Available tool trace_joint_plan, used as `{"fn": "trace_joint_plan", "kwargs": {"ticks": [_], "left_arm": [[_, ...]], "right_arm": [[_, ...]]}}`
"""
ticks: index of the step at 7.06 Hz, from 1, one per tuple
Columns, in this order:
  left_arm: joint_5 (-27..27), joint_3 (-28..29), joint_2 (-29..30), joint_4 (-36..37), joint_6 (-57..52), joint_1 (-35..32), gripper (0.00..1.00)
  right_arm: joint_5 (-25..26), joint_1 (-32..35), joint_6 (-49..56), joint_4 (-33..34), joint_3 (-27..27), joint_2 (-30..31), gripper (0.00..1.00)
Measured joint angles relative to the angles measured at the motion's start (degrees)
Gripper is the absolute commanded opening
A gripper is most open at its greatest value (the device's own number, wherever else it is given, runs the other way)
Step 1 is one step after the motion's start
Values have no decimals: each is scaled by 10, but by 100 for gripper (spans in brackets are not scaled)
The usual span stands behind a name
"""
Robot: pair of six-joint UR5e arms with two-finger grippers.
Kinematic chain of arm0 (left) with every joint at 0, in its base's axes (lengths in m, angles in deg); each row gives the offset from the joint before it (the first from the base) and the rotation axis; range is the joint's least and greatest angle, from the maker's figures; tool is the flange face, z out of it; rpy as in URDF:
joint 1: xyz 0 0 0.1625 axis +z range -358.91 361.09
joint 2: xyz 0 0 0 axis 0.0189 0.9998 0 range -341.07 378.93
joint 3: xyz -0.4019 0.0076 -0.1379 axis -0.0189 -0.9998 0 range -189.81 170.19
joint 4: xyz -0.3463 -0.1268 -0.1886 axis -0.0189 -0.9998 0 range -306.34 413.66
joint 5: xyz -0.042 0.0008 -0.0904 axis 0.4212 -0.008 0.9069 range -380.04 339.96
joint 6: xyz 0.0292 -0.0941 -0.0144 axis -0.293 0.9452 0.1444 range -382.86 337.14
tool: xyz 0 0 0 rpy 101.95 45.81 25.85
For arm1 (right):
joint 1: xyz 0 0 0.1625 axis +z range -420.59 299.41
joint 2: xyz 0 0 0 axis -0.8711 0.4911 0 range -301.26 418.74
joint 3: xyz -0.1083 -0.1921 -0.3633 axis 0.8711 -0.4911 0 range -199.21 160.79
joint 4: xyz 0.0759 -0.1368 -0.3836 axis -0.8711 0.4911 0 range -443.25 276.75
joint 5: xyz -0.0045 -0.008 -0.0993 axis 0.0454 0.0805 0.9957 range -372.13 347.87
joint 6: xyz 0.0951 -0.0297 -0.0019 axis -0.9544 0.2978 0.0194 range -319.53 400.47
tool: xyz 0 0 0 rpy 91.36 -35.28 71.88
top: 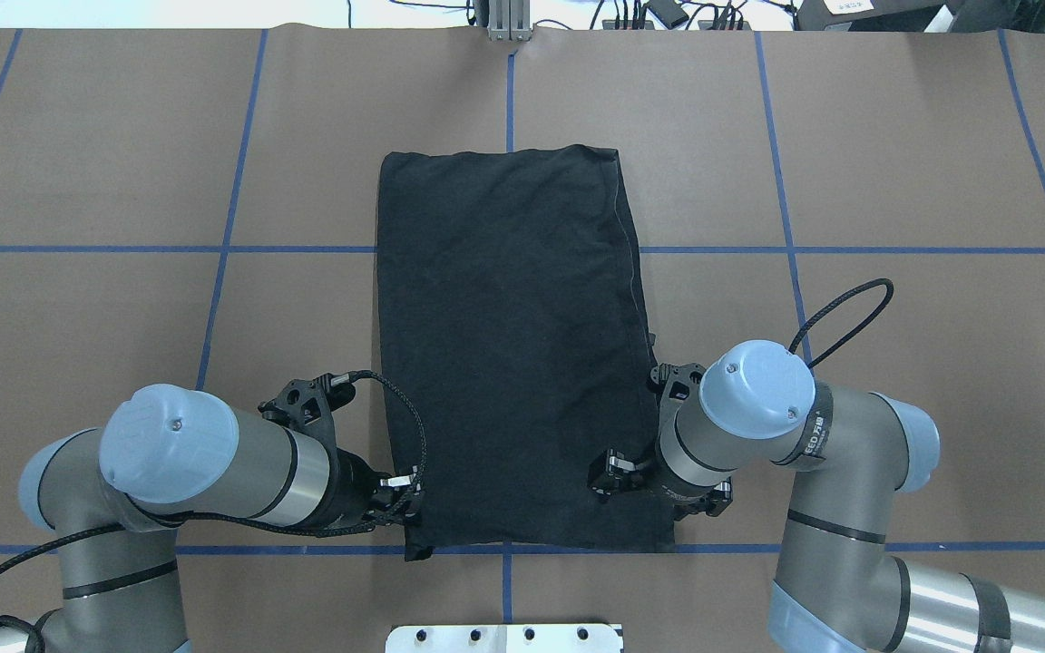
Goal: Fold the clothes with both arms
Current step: 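Grasp both near corners of the shirt with the left and right grippers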
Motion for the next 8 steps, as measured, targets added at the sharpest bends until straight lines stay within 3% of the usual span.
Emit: {"fn": "trace_joint_plan", "kwargs": {"ticks": [3, 4, 6, 7, 8], "left_arm": [[0, 0, 0, 0, 0, 0, 0], [0, 0, -1, 0, 0, 0, 0], [0, 0, -1, 0, 0, 0, 0], [0, 0, -1, 0, 0, 0, 0], [0, 0, -1, 0, 0, -1, 0]], "right_arm": [[0, -2, -1, 1, 0, 3, 84], [0, -3, -1, 1, 0, 4, 72], [0, -3, -1, 2, 2, 4, 33], [-1, -3, -1, 2, 3, 4, 20], [0, -4, -1, 2, 3, 3, 20]]}}
